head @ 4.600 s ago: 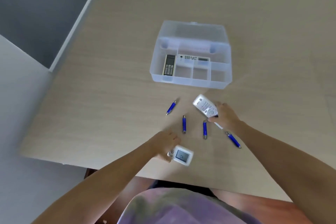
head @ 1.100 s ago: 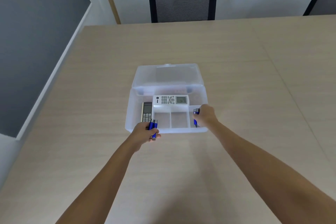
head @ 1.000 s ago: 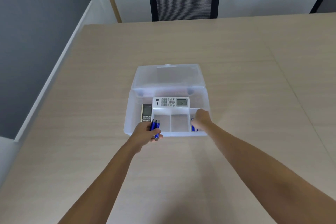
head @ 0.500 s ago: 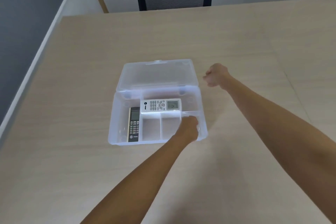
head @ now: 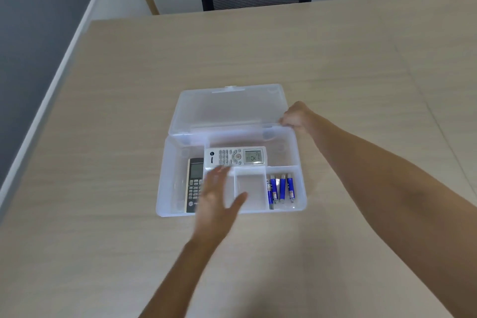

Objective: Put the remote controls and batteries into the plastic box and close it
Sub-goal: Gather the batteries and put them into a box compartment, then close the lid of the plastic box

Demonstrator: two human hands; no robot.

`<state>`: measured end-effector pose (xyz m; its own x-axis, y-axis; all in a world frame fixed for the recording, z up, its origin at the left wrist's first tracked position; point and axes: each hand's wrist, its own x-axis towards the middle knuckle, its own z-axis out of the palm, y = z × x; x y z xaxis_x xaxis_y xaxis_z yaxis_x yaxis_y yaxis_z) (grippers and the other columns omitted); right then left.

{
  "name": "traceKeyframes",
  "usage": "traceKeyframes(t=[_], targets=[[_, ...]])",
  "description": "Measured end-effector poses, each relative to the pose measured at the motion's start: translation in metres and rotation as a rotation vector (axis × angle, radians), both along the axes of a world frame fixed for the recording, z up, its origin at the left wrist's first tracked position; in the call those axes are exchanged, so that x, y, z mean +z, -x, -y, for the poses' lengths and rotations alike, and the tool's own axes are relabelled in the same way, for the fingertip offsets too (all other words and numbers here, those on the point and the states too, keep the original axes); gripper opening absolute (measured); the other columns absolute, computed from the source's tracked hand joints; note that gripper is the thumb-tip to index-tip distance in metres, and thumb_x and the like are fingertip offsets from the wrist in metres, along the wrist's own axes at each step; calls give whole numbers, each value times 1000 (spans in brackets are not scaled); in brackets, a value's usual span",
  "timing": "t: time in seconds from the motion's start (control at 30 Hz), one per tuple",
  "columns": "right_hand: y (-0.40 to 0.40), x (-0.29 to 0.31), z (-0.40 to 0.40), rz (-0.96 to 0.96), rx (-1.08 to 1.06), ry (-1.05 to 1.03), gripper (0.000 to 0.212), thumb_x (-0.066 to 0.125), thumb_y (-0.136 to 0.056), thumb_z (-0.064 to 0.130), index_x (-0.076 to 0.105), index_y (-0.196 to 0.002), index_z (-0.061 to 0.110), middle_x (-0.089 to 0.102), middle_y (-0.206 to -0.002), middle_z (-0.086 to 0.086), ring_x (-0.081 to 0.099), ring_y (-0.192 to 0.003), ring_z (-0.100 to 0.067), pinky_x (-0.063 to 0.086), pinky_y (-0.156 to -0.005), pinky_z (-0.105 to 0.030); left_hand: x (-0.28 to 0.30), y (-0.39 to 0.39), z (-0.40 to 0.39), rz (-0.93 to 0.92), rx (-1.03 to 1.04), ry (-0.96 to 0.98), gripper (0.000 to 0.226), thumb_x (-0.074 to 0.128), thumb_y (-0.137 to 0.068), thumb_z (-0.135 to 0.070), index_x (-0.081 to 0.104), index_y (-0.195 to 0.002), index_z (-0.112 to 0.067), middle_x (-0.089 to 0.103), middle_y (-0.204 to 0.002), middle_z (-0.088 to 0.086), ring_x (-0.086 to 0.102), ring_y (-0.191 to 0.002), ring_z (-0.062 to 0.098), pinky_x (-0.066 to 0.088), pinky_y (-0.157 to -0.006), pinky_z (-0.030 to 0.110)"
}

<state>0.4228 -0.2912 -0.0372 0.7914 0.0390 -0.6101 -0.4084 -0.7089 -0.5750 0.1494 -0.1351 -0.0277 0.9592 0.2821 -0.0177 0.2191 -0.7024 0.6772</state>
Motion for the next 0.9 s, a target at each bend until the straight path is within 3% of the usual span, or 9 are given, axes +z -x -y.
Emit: traceKeyframes(t=[0.07,0.13,0.33,0.4,0.5,0.6,0.7,0.77,0.9], targets=[[-6,-4,1,-45,-65,-65,30,56,-76,-18,47,-64,8,50,-72,-12,53,-70,-14,29,-48,-26,-9,23,-50,-170,145,-194,115,80,-60,-60,26,-150,-11,26,-154,16,20,-145,31,21,-118,42],[-10,-4,1,-46,-84,-48,32,54,-80,-18,47,-62,7,56,-48,-7,56,-46,-12,31,-38,-17,-19,37,-78,-389,175,-222,142,65,-50,-82,2,-154,-9,7,-159,18,5,-149,34,14,-120,51],[-9,17,-10,191,-109,32,30,76,-72,11,54,-92,8,56,-87,-6,55,-81,-18,44,-65,-28,-37,42,-82,-386,160,-316,149,30,-44,-99,2,-153,0,21,-153,20,29,-142,34,46,-105,44],[2,36,-12,284,-251,-157,44,71,-80,36,51,-109,10,55,-95,1,54,-91,-17,44,-71,-27,-38,44,-83,-384,161,-313,148,30,-44,-99,1,-153,-2,20,-153,19,30,-141,34,48,-102,44],[33,77,-7,101,-330,-618,76,37,-82,74,54,-131,18,64,-122,2,62,-112,-22,53,-90,-35,-35,43,-84,-386,155,-213,149,43,-44,-96,-5,-153,-6,14,-155,15,22,-145,31,41,-110,44],[64,97,19,-134,-358,-1074,86,20,-75,83,69,-116,26,72,-117,-13,69,-106,-35,55,-91,-51,-29,38,-87,-337,186,23,133,65,-62,-76,-3,-155,-11,11,-158,9,14,-148,28,28,-119,45],[103,102,46,-197,-534,-1189,76,47,-89,58,35,-137,1,42,-131,-24,49,-124,-49,48,-99,-59,-4,37,-97,-192,337,756,103,35,-78,-81,13,-155,-17,21,-162,4,17,-151,20,18,-123,47],[132,94,54,-157,-472,-1069,43,57,-94,23,45,-123,-6,49,-124,-23,58,-113,-39,56,-89,-47,5,38,-105,-79,492,1132,98,12,-81,-81,15,-155,-17,31,-158,7,29,-147,25,22,-121,50],[191,57,51,64,-300,-477,59,67,-83,3,40,-136,-2,57,-132,-20,61,-107,-32,50,-95,-44,12,48,-107,-47,498,1174,94,19,-82,-81,29,-150,-18,44,-151,6,51,-128,18,39,-107,39]])
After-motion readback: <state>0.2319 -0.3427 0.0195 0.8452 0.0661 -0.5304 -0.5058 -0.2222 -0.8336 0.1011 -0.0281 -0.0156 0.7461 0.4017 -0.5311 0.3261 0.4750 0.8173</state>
